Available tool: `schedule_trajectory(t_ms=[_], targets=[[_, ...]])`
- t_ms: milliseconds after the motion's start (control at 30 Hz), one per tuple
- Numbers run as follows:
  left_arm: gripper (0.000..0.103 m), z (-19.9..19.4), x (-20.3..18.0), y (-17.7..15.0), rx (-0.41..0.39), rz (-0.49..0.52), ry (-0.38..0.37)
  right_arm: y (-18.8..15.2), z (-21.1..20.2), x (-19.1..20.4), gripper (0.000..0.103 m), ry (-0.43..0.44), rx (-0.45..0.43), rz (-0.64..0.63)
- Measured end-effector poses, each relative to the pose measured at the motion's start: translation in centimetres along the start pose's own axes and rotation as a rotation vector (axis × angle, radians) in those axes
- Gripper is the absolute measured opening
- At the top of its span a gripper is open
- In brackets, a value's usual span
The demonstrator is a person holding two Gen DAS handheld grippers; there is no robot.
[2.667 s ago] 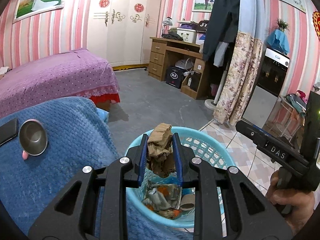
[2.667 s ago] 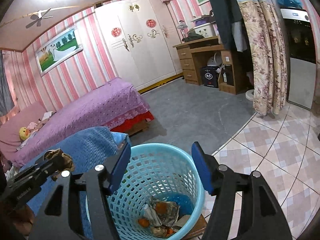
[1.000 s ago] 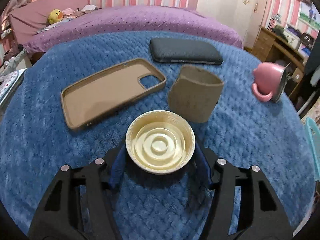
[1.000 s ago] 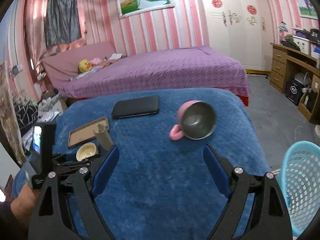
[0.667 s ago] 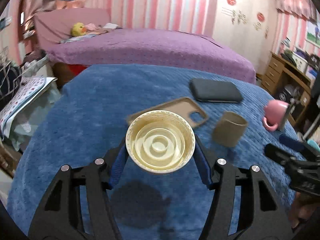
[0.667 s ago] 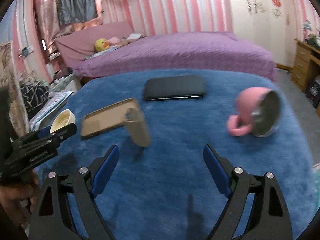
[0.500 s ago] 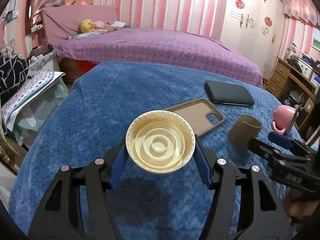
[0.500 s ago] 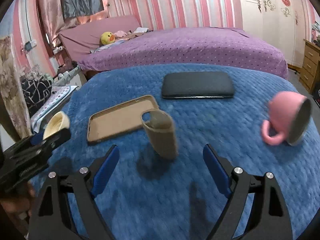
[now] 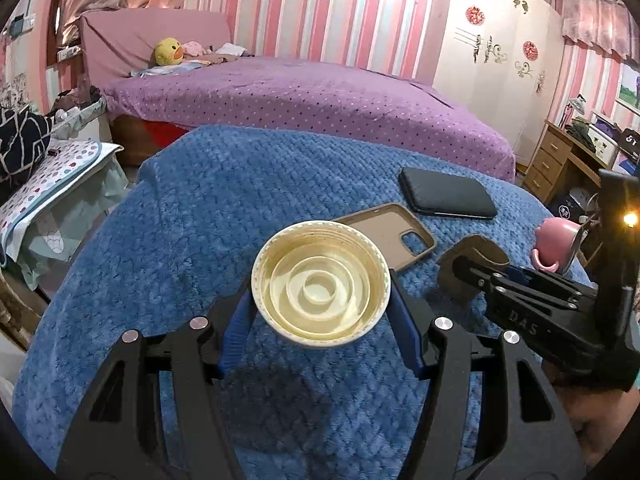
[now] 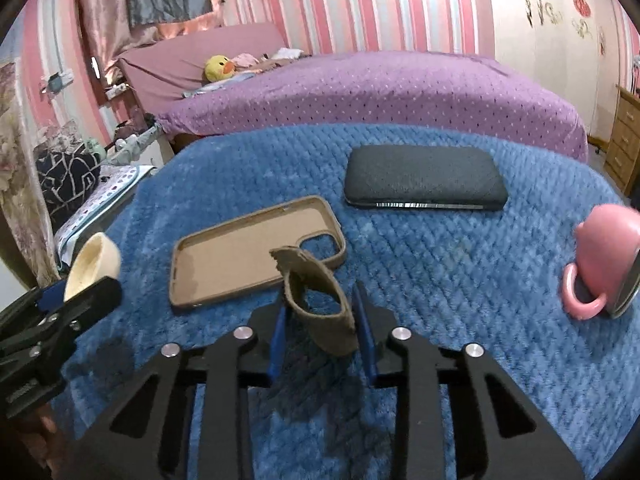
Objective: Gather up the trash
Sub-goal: 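Carry the cream bowl and paper cup over the light-blue basket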
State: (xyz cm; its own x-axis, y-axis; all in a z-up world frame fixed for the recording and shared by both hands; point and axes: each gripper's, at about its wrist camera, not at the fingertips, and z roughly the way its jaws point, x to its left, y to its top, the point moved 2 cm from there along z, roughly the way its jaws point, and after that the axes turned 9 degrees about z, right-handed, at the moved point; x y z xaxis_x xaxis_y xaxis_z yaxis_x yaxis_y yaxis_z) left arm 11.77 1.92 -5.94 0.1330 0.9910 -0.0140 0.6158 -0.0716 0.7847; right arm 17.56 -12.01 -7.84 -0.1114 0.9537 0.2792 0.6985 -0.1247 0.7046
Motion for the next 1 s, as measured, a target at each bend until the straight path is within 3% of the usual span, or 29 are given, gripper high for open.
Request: schedule_trajectory(t_ms=[167, 367, 633, 1000], targets=[[0.06, -1.1, -1.1, 0.3, -0.027, 0.016, -0.016, -0.1, -4.0, -0.7, 0.03, 0.01, -0.052, -0.02], [0.06, -2.3, -3.4, 0.8, -0.053, 0.029, -0.048, -0.4, -10.8, -4.2, 0.03, 0.029, -0.134, 0.023], [0.06, -3.6, -9.2, 1.4, -0.088, 0.103, -0.11, -1.3, -18.7, -8.6, 0.03, 0.001, -0.237, 0.027], [0.06, -6.3, -14.9, 1.3, -0.136, 0.151, -0.176, -3.1, -24.0, -14.6, 0.03, -0.082, -0.296, 0.073]])
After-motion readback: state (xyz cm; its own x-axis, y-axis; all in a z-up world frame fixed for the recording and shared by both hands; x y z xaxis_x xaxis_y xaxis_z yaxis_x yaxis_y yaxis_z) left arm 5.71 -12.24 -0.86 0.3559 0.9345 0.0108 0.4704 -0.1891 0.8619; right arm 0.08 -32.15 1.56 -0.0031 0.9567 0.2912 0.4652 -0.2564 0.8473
